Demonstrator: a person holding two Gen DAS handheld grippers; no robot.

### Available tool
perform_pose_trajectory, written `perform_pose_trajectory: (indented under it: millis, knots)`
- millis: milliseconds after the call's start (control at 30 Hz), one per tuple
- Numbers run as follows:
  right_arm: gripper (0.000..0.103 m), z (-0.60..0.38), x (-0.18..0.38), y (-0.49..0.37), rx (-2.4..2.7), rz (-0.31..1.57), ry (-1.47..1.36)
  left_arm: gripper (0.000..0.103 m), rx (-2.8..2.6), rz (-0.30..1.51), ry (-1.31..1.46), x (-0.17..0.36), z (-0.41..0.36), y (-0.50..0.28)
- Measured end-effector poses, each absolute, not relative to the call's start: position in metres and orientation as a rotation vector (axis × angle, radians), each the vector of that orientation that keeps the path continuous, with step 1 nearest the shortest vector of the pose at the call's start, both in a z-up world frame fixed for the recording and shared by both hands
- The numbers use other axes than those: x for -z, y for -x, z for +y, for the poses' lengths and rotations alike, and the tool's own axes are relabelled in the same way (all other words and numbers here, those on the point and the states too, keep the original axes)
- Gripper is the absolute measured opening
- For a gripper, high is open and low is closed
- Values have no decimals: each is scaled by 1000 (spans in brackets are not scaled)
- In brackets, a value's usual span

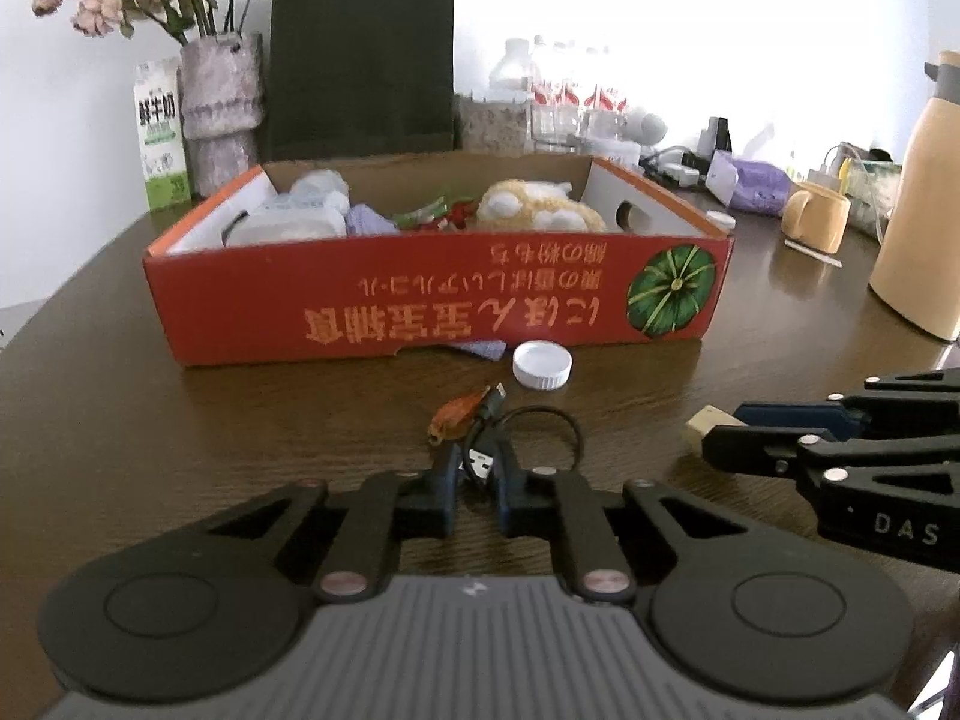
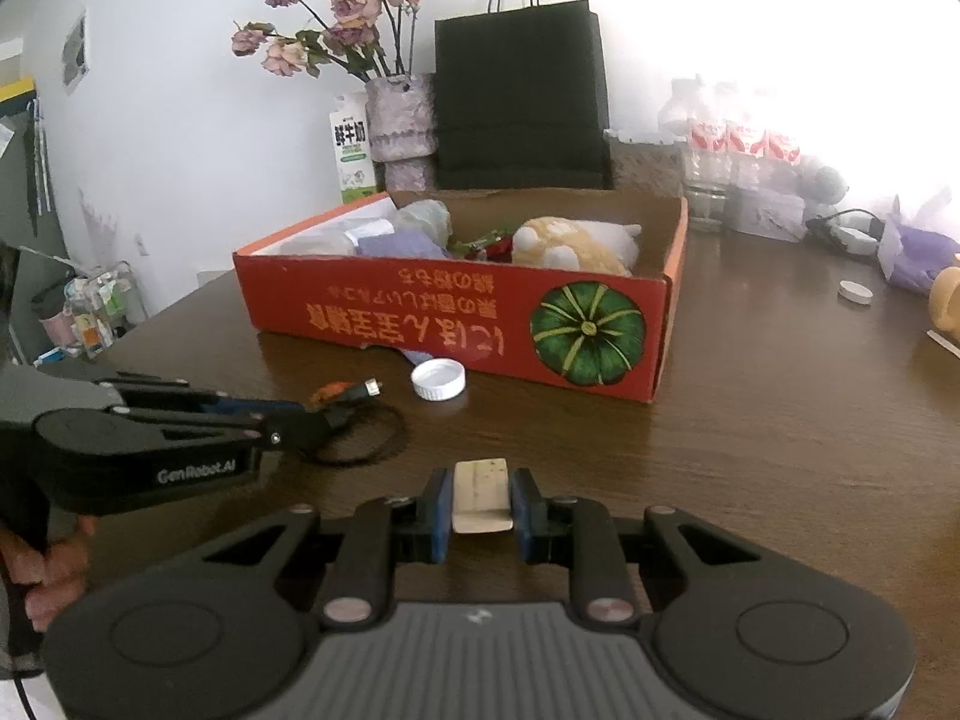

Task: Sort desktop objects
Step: 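Carry the USB cable and wooden block over the box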

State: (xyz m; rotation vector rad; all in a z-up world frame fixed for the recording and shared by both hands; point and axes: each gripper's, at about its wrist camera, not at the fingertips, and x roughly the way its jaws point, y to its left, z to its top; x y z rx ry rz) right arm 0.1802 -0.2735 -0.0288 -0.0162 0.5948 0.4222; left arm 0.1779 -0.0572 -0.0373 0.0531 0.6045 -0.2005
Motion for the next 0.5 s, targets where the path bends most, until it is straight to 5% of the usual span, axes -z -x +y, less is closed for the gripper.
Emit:
perform_pose_trajectory:
  millis: [500]
  knots:
    - [20, -259, -25, -190, -442, 439, 25, 12, 204, 366, -51, -31, -56, -171]
